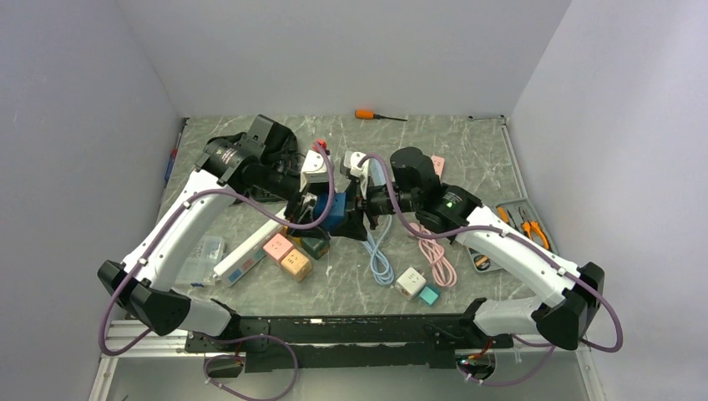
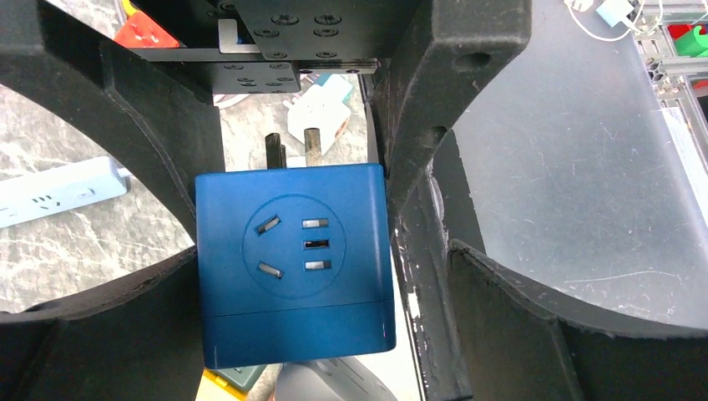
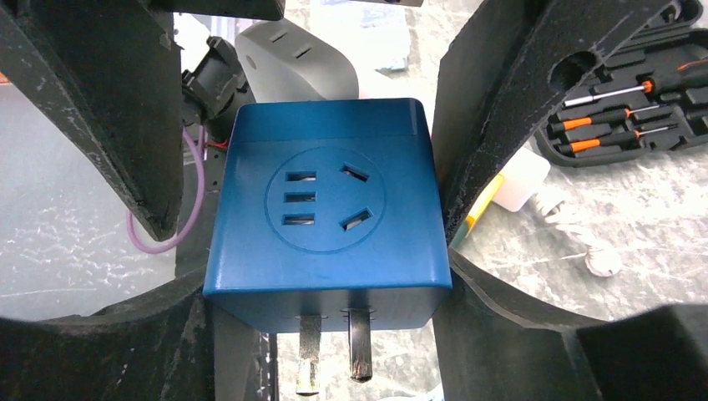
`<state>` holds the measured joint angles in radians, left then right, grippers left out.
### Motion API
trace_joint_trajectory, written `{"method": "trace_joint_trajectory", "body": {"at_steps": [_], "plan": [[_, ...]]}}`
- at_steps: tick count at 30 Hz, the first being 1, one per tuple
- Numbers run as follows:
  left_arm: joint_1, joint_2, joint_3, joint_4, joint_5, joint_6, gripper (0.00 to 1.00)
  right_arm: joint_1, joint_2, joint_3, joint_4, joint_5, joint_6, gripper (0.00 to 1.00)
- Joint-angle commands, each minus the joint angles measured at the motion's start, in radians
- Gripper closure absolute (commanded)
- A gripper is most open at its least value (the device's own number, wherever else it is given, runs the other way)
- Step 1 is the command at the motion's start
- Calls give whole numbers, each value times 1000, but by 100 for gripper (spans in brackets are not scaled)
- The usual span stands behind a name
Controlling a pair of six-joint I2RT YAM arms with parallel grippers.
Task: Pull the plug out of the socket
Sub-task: Remove the plug from the socket.
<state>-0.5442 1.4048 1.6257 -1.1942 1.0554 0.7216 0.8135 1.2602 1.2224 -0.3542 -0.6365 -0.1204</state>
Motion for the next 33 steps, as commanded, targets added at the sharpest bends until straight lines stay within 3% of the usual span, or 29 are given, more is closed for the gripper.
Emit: {"method": "trace_joint_trajectory", "body": {"at_steps": [1, 11, 25, 33], "plan": [[5, -60, 42, -22, -19, 17, 1, -9, -74, -6, 64, 53, 3, 100], [41, -132, -20, -11, -227, 68, 1, -10, -120, -11, 34, 36, -12, 100], [59, -137, -121, 37, -139, 39, 1, -10, -156, -42, 122, 43, 19, 100], [99, -167, -199, 216, -93, -60, 1, -9, -188, -94, 225, -1, 75, 100]]}}
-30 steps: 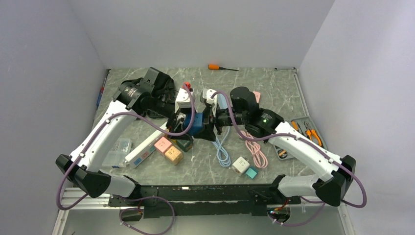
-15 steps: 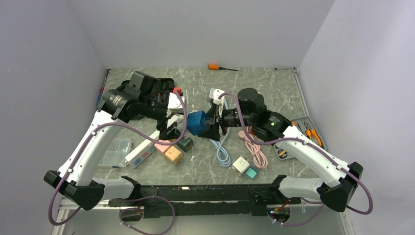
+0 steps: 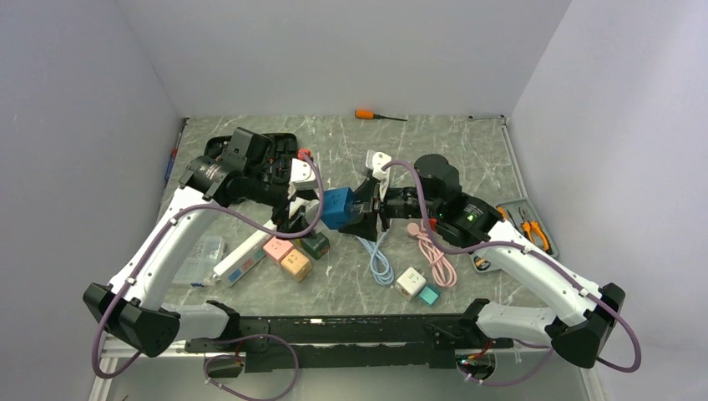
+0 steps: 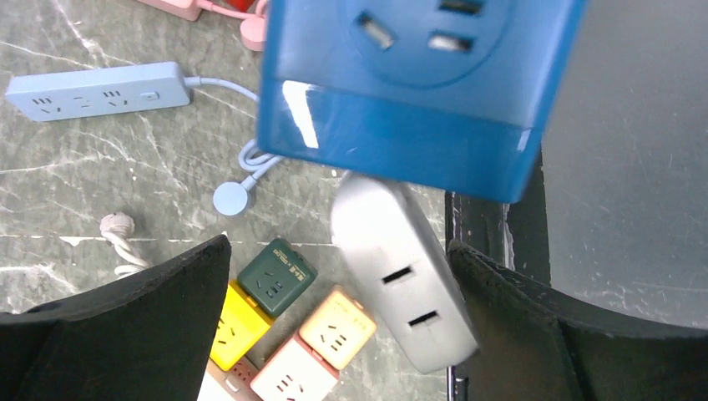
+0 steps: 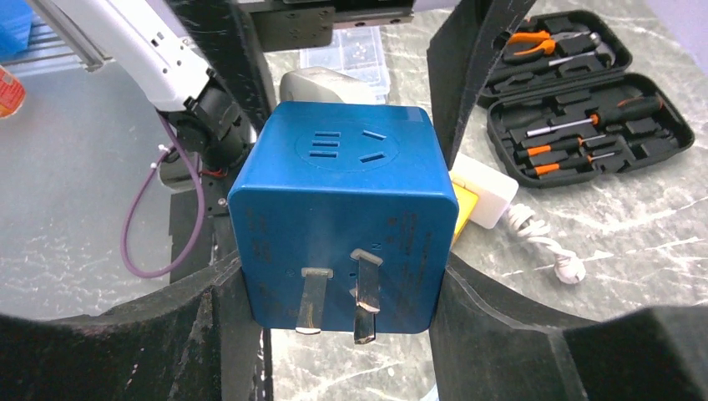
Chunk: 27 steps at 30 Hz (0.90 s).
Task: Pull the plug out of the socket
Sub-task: Remove the plug from the socket.
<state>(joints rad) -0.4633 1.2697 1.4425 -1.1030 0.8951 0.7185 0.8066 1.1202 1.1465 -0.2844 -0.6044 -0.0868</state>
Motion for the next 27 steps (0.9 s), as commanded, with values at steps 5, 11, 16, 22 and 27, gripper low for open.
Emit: {"method": "trace_joint_trajectory", "body": {"at_steps": [5, 11, 16, 22, 27], "plan": [[22, -18, 0, 157, 138, -79, 18, -1, -57, -60, 216, -52, 73, 100], [22, 16, 22, 115, 186, -59, 50, 1, -64, -88, 238, -55, 81, 100], [28, 36, 36, 49, 213, 4, 79, 0, -87, -109, 251, -54, 80, 100], [28, 105, 116, -142, 243, 127, 100, 0, -99, -129, 270, -71, 85, 100], [26, 83, 137, -115, 186, 104, 100, 0, -80, -129, 245, -91, 85, 91]]}}
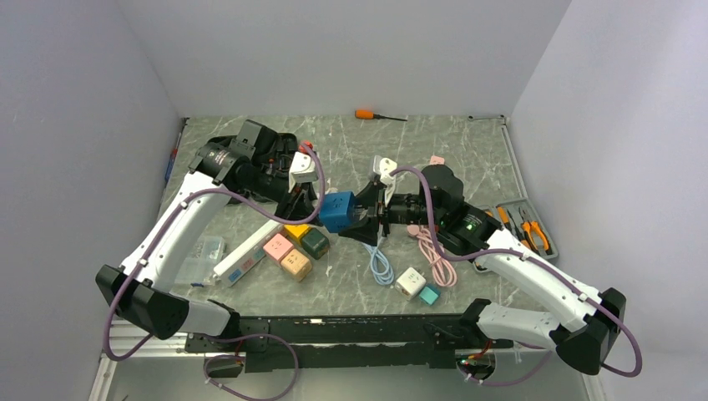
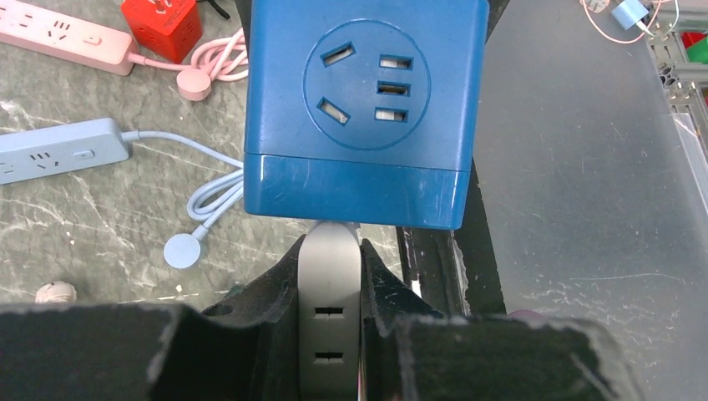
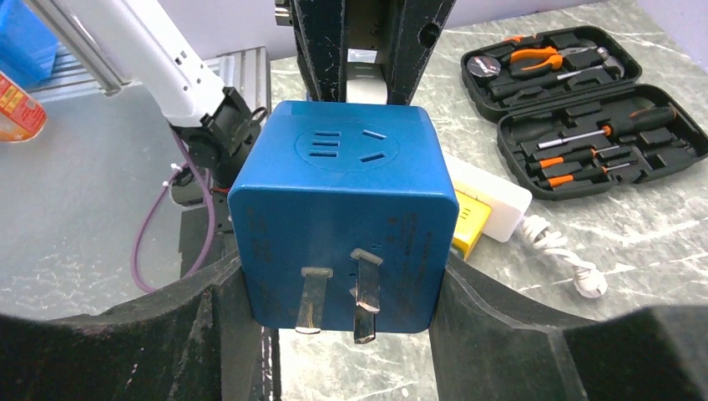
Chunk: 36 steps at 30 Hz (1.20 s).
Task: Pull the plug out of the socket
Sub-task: Remove the plug from the socket.
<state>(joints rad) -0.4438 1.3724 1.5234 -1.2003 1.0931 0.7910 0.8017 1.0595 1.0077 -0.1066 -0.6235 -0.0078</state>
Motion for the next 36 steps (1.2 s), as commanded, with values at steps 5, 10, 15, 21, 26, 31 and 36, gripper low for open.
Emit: {"method": "trace_joint_trajectory", "body": {"at_steps": [5, 10, 15, 21, 26, 31, 36], "plan": [[-2, -34, 104, 10, -60, -7, 100, 6, 35, 37, 18, -98, 39, 32], [-37, -53, 89, 41, -125, -34, 100, 5, 50, 54, -11, -62, 33, 10], [-48, -59, 100, -1, -229, 15, 100, 5, 55, 119, -167, -4, -42, 0], [-65, -59, 121, -67, -358, 75, 100, 5, 14, 219, -365, 139, -163, 0], [-116, -61, 129, -85, -408, 75, 100, 6, 48, 277, -416, 167, -234, 0], [-154, -56, 119, -91, -397, 59, 100, 7, 116, 325, -405, 109, -270, 0], [-157, -36, 129, -79, -436, 30, 100, 16, 147, 345, -366, 60, -269, 0]]}}
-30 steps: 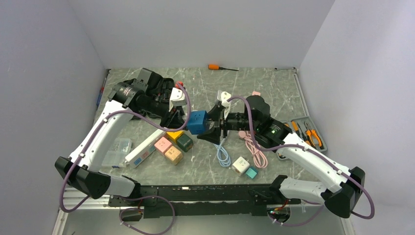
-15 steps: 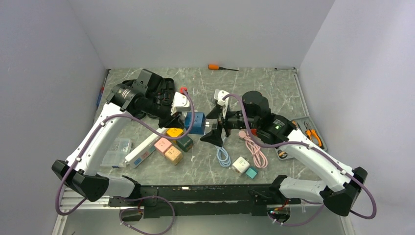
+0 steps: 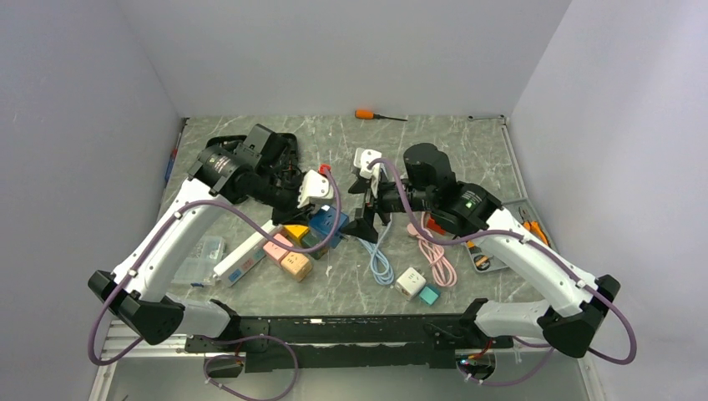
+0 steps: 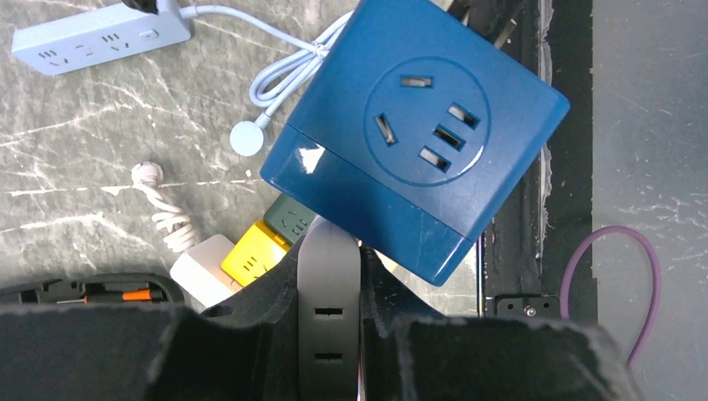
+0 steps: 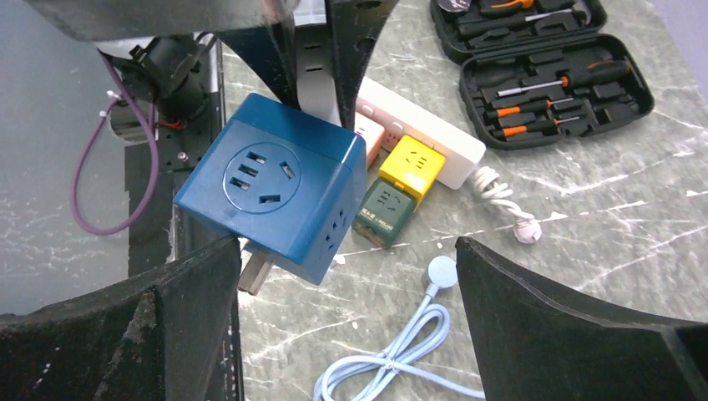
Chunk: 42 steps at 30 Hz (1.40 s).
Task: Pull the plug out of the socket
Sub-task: Remove the plug from the socket.
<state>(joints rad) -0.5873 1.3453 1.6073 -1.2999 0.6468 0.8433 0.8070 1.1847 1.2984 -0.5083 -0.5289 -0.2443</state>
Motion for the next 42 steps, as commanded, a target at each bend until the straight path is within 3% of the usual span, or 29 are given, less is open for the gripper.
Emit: {"method": "trace_joint_trajectory", "body": {"at_steps": [1, 13, 22, 29, 35, 42], "plan": [[-14, -2, 52, 23, 3, -31, 100, 18, 29, 57, 36, -30, -33, 0], [-14, 3, 24, 47, -60, -53, 100, 29, -73, 44, -31, 68, -70, 0], [-14, 33, 37, 89, -149, -145, 100, 35, -17, 12, 174, 68, 165, 0], [-14, 47, 26, 119, -186, -222, 100, 171, -6, -94, 317, 350, 172, 0], [-14, 46, 19, 114, -142, -216, 100, 201, 9, -139, 371, 436, 150, 0], [-14, 23, 46, 56, -33, -177, 100, 202, -5, -207, 434, 415, 113, 0]]}}
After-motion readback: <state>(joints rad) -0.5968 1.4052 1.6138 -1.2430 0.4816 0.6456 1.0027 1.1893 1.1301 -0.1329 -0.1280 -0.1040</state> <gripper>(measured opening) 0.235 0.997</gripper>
